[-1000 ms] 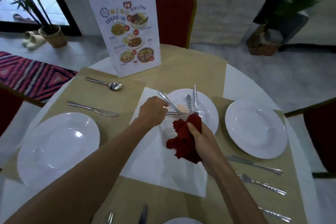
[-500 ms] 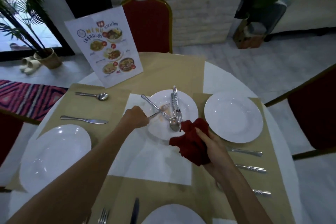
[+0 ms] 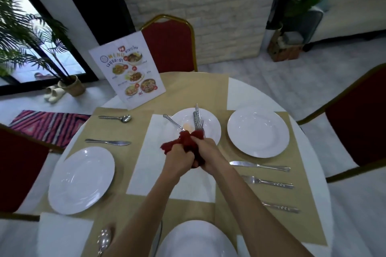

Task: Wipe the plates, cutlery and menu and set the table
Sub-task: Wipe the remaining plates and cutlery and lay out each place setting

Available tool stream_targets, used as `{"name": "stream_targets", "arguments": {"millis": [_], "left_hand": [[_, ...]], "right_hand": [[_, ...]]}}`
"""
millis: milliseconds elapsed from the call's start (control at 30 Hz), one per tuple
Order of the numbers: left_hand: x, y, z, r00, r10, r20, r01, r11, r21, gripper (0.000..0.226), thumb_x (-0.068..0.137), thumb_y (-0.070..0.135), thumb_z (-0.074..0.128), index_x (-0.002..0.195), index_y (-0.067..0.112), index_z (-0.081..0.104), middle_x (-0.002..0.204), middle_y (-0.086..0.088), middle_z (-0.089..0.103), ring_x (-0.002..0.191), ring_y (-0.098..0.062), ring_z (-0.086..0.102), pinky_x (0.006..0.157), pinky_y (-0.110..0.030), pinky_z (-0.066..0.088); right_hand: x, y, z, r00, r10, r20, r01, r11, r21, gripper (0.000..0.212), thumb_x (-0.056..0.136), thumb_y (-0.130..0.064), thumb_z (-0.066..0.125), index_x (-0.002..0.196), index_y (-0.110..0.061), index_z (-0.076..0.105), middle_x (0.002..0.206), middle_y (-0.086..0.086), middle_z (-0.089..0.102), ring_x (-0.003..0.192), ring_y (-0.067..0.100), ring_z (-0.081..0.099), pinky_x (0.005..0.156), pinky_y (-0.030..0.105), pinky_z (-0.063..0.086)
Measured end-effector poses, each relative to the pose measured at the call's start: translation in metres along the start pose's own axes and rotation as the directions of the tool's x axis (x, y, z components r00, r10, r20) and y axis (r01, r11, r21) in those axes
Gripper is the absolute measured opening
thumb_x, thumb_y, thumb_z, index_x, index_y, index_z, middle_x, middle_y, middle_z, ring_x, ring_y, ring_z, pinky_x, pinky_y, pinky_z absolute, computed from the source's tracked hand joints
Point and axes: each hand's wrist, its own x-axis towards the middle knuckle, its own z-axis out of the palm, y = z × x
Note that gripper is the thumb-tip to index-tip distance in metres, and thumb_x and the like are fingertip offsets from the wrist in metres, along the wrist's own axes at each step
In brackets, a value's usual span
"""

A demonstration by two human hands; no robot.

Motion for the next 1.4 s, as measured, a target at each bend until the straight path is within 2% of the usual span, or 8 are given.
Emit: {"name": "stream_targets", "arguments": {"millis": [167,367,567,700,833,967,1233,1400], "left_hand": [[-0.024,-0.001,0.011,1.000,0.018,-0.008,-0.018,0.999,-0.030,0.029,0.100,0.028,0.051,0.082,0.008,0.061,0.060,0.003,0.064,0.059,-0.014,0.057,0.060,-0.028,0.043],[-0.045,0.000,0.007,1.000,0.001,-0.004,-0.002,0.998,-0.057,0.032,0.103,0.032,0.050,0.079,0.013,0.056,0.061,0.001,0.058,0.054,-0.012,0.050,0.058,-0.026,0.040],[-0.076,0.005,-0.001,1.000,-0.011,-0.024,0.007,0.989,-0.147,0.024,0.102,0.024,0.049,0.086,0.009,0.060,0.068,-0.003,0.059,0.061,-0.013,0.051,0.061,-0.027,0.041],[-0.095,-0.018,-0.006,0.997,-0.033,-0.075,0.020,0.984,-0.178,0.024,0.101,0.024,0.052,0.087,0.008,0.062,0.056,0.004,0.060,0.055,-0.013,0.051,0.060,-0.030,0.042],[-0.086,-0.023,-0.015,0.976,-0.075,-0.204,0.024,0.970,-0.242,0.021,0.101,0.024,0.051,0.088,0.012,0.062,0.058,0.004,0.062,0.060,-0.016,0.053,0.062,-0.033,0.043],[-0.081,-0.011,-0.001,0.987,-0.024,-0.156,-0.010,0.977,-0.214,0.018,0.099,0.021,0.048,0.090,0.011,0.060,0.060,0.003,0.061,0.059,-0.015,0.055,0.062,-0.034,0.045],[-0.099,-0.006,0.001,0.993,-0.021,-0.117,-0.008,0.971,-0.238,0.023,0.104,0.031,0.046,0.095,0.013,0.058,0.064,0.003,0.055,0.056,-0.010,0.046,0.057,-0.026,0.038],[-0.114,-0.008,-0.014,0.992,-0.035,-0.121,0.003,0.967,-0.253,0.024,0.103,0.027,0.049,0.084,0.016,0.057,0.055,0.008,0.054,0.054,-0.010,0.046,0.062,-0.029,0.038]], "right_hand": [[0.008,-0.021,0.000,0.990,0.016,-0.140,-0.016,1.000,-0.001,0.013,0.090,-0.010,0.065,0.100,-0.004,0.069,0.091,0.015,0.073,0.088,0.029,0.072,0.085,0.043,0.061],[0.002,-0.020,0.000,0.979,-0.067,-0.192,0.039,0.989,-0.144,0.009,0.096,-0.015,0.061,0.099,-0.008,0.063,0.083,0.006,0.063,0.075,0.021,0.062,0.061,0.032,0.053],[0.013,-0.017,0.001,0.946,-0.240,-0.216,0.142,0.910,-0.391,0.043,0.093,-0.043,0.053,0.116,-0.010,0.068,0.103,0.006,0.074,0.099,0.030,0.072,0.091,0.040,0.058],[0.021,-0.036,-0.025,0.897,-0.291,-0.333,0.157,0.914,-0.375,0.034,0.104,-0.028,0.050,0.123,-0.002,0.061,0.117,0.015,0.066,0.116,0.034,0.064,0.097,0.036,0.050],[0.008,-0.035,-0.022,0.994,-0.064,-0.085,0.064,0.998,-0.006,0.035,0.109,-0.031,0.038,0.121,-0.013,0.065,0.111,0.014,0.072,0.099,0.030,0.070,0.081,0.044,0.059],[-0.030,-0.006,0.010,0.982,-0.023,0.187,0.048,0.990,-0.132,0.029,0.103,-0.024,0.053,0.122,-0.004,0.061,0.115,0.019,0.074,0.107,0.033,0.072,0.094,0.051,0.058],[-0.022,-0.024,0.017,0.988,-0.153,-0.011,0.138,0.917,-0.374,0.025,0.088,-0.020,0.064,0.110,-0.008,0.068,0.105,0.011,0.073,0.102,0.028,0.070,0.094,0.042,0.057],[-0.028,-0.037,0.018,0.927,-0.373,0.030,0.313,0.727,-0.612,0.032,0.097,-0.028,0.060,0.123,-0.009,0.062,0.117,0.008,0.066,0.110,0.027,0.061,0.094,0.034,0.048]]}}
